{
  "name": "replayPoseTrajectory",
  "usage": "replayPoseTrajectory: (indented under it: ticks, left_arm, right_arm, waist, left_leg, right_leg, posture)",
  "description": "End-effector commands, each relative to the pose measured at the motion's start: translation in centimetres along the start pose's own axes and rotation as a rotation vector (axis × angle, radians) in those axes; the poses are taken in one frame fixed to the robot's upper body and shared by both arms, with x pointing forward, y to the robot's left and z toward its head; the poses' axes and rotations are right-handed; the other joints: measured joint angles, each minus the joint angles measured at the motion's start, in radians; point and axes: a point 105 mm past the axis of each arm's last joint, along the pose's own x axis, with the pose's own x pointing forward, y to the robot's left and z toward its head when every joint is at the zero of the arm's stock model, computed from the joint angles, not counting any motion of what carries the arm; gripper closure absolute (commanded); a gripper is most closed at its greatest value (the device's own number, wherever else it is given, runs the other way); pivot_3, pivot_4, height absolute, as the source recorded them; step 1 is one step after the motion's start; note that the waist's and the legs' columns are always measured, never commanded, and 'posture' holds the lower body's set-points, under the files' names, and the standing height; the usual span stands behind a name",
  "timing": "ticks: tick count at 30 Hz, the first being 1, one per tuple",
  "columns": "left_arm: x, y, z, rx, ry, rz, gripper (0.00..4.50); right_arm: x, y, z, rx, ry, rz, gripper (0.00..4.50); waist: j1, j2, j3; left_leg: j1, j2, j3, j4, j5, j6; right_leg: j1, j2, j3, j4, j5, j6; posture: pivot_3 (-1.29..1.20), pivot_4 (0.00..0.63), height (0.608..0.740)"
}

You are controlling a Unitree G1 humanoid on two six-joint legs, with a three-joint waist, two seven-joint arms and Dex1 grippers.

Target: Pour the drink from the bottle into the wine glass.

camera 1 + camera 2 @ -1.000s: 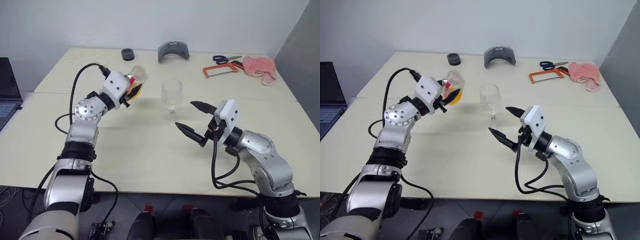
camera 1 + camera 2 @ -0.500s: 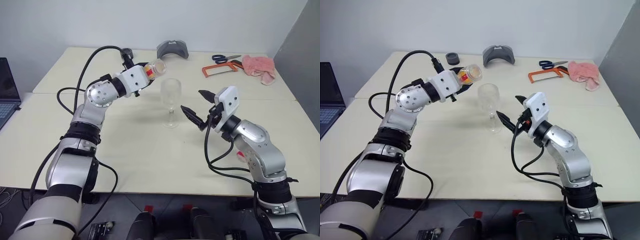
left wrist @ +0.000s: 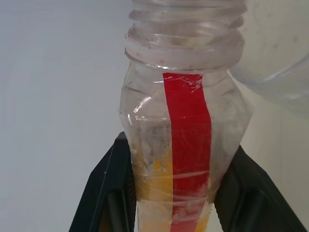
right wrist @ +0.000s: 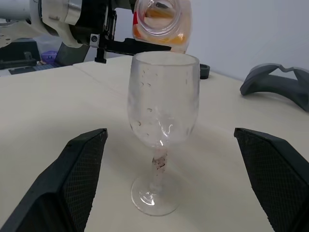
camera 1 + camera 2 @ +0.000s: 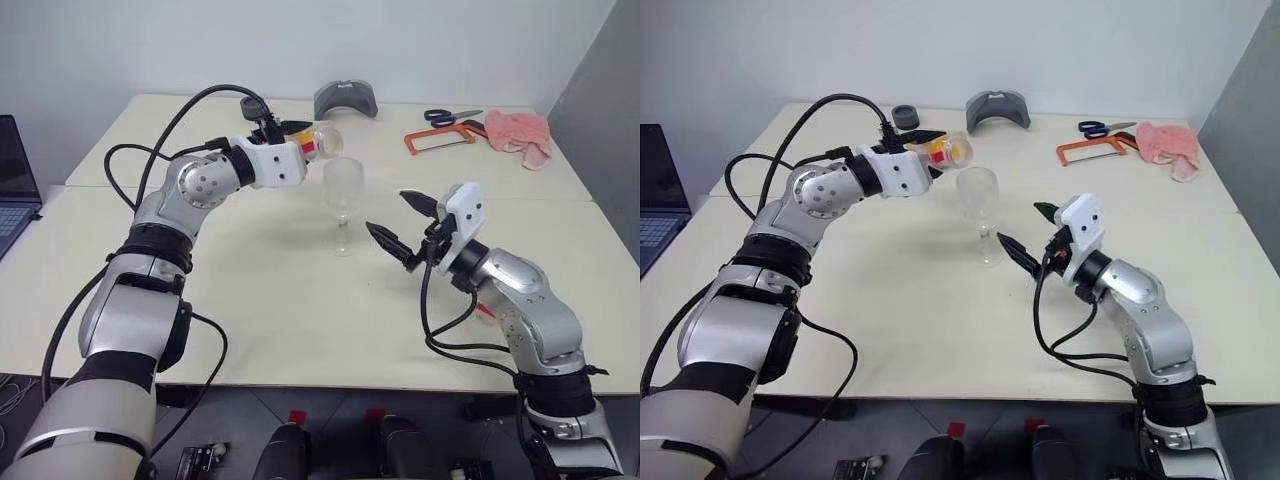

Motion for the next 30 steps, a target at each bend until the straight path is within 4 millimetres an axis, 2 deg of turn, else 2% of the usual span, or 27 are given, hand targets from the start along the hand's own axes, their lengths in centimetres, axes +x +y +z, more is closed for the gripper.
replayPoseTrajectory:
  ticks: [1,20,30]
  left_arm:
    - [0.0,2.8,1.1,0.094,-0.035,0.067,2.83]
    - [0.4,4.4,0.9,0.292,0.005,0.109,2.83]
    - [0.4,4.4,0.7,0.335,0.014,0.114,2.83]
  right_arm:
    - [-0.5,0.2,1.5,-0.018,-0.051,0.023,0.00]
    - [-0.7,0.4,1.3,-0.019,-0.028,0.018,0.00]
    - [-0.6,0.5,1.2,-0.010,-0.023,0.023,0.00]
  waist:
    - [0.000,0.000,0.000]
    - [0.000,0.000,0.000]
    - [0.000,0.000,0.000]
  left_leg:
    - [0.000,0.000,0.000,0.000,0.000,0.000]
    - [0.000,0.000,0.000,0.000,0.000,0.000]
    - [0.000,0.000,0.000,0.000,0.000,0.000]
  right_leg:
    - [0.000,0.000,0.000,0.000,0.000,0.000]
    - [0.000,0.000,0.000,0.001,0.000,0.000]
    - [0.000,0.000,0.000,0.001,0.000,0.000]
  posture:
    - [0.00,0.150,0.740]
    - [0.00,0.150,0.740]
    - [0.00,0.150,0.740]
